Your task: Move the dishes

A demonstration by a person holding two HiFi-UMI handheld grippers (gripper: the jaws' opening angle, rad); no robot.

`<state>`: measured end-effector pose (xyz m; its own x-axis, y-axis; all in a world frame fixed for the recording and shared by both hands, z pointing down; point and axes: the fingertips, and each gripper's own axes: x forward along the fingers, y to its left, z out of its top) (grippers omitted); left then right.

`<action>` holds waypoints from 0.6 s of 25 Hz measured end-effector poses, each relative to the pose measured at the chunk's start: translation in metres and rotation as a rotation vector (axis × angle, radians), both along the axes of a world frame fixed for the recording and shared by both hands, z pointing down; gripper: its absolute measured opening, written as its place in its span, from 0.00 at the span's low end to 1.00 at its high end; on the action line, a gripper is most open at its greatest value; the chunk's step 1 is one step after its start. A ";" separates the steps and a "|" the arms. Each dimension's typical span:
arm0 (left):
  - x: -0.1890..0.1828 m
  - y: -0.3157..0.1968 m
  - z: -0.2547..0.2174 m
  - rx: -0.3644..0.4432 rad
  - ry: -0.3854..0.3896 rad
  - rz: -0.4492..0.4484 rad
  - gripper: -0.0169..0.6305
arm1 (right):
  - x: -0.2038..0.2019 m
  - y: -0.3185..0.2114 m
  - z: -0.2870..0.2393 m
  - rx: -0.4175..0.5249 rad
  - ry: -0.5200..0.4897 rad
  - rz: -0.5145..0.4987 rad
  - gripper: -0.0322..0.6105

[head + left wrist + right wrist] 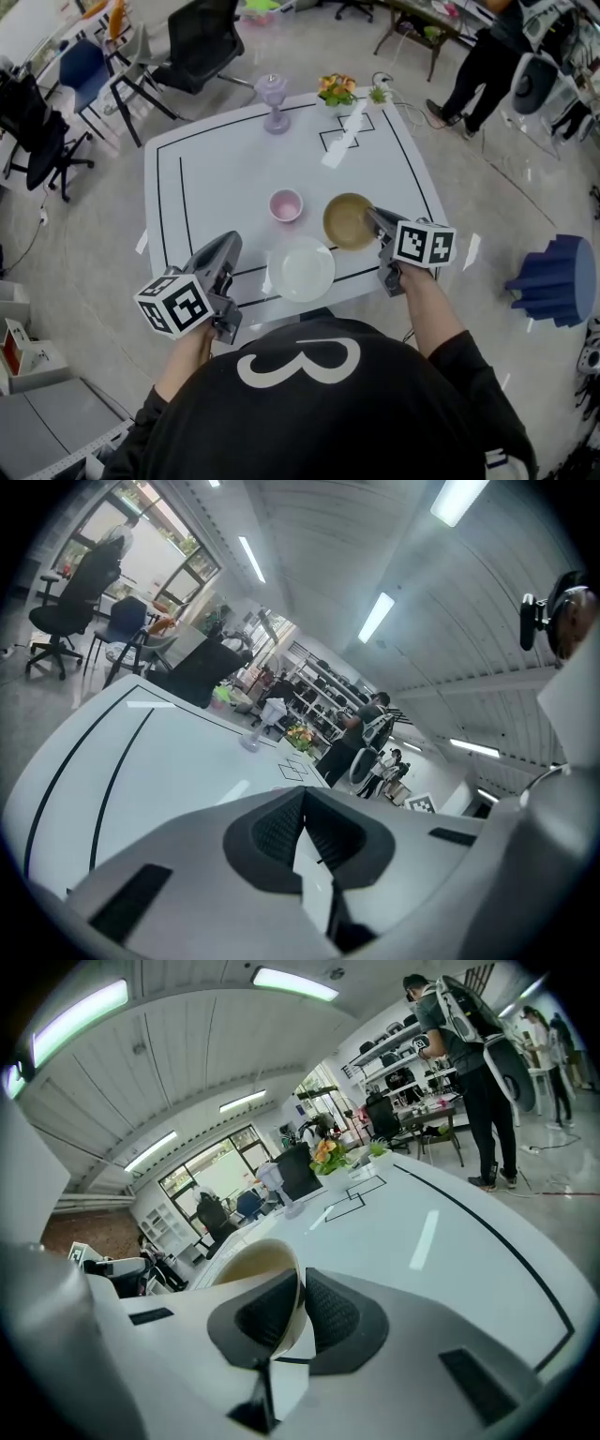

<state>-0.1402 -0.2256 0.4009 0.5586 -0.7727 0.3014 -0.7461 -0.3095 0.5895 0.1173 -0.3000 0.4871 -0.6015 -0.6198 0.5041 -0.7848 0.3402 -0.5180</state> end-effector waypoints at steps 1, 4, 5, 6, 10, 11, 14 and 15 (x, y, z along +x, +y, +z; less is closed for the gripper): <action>0.000 -0.002 0.001 -0.002 0.000 0.001 0.03 | 0.003 -0.003 0.005 -0.009 0.005 0.011 0.11; 0.000 -0.007 -0.001 0.000 -0.002 0.004 0.03 | 0.012 -0.008 0.019 -0.038 0.013 0.032 0.11; 0.000 -0.010 -0.003 0.002 -0.003 0.006 0.03 | 0.014 -0.009 0.023 -0.046 0.019 0.036 0.11; 0.000 -0.012 -0.003 0.004 -0.005 0.007 0.03 | 0.015 -0.011 0.027 -0.053 0.026 0.040 0.11; -0.002 -0.017 -0.002 0.000 -0.012 0.010 0.03 | 0.017 -0.015 0.042 -0.077 0.044 0.046 0.12; -0.002 -0.018 0.000 -0.002 -0.012 0.011 0.03 | 0.017 -0.015 0.045 -0.084 0.046 0.046 0.12; -0.004 -0.018 0.003 -0.010 -0.010 0.012 0.03 | 0.016 -0.014 0.054 -0.105 0.042 0.049 0.12; -0.004 -0.017 0.003 -0.012 -0.009 0.012 0.03 | 0.016 -0.013 0.055 -0.109 0.038 0.051 0.12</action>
<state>-0.1441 -0.2430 0.4042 0.5653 -0.7621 0.3157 -0.7474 -0.3113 0.5869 0.1329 -0.3131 0.5418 -0.5502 -0.5893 0.5916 -0.8191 0.2431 -0.5195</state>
